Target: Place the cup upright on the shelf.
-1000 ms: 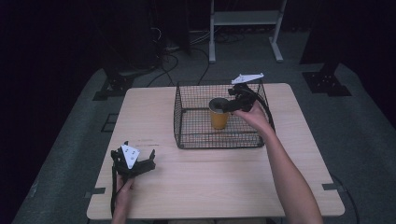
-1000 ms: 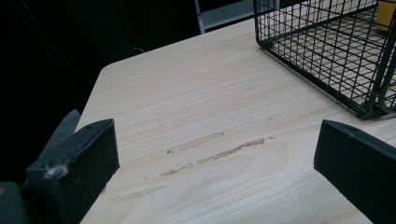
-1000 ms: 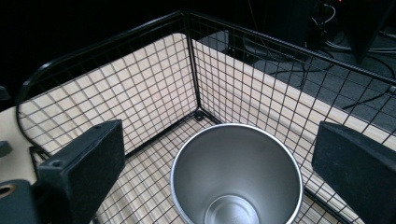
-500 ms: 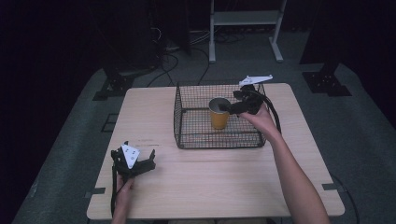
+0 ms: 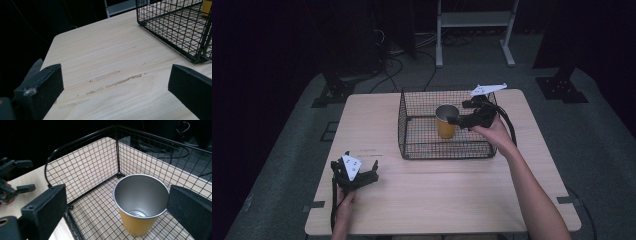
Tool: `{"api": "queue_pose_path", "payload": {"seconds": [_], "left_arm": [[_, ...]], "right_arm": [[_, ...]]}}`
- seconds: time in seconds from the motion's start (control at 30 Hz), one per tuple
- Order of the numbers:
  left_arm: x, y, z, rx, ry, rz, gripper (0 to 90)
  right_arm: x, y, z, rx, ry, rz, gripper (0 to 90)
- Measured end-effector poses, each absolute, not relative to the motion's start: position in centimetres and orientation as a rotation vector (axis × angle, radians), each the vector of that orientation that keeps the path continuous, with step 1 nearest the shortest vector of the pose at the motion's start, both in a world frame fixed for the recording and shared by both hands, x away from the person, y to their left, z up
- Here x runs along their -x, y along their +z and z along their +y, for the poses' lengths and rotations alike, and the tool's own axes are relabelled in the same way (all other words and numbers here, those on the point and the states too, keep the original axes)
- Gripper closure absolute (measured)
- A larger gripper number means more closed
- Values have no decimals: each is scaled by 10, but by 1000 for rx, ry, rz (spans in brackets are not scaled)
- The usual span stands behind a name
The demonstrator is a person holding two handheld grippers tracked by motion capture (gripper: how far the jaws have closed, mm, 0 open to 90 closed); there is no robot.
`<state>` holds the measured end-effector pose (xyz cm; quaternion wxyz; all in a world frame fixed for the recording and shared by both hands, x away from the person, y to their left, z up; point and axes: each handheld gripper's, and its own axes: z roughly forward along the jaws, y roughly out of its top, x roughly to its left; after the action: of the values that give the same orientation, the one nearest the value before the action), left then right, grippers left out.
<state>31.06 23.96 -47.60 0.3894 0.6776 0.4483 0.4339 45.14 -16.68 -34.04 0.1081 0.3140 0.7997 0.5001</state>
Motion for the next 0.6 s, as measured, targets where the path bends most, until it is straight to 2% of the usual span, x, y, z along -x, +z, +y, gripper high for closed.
{"api": "queue_pose_path", "payload": {"seconds": [0.43, 0.47, 0.6], "left_arm": [[-311, -476, 239, -1723, 1104, 1140, 0], [-311, -476, 239, -1724, 1104, 1139, 0], [-310, -476, 239, -1730, 1106, 1139, 0]], "right_arm": [[-435, -344, -175, -906, 1492, 2364, 28], [-431, -347, -176, -897, 1497, 2365, 54], [-424, -350, -179, -893, 1524, 2360, 54]]}}
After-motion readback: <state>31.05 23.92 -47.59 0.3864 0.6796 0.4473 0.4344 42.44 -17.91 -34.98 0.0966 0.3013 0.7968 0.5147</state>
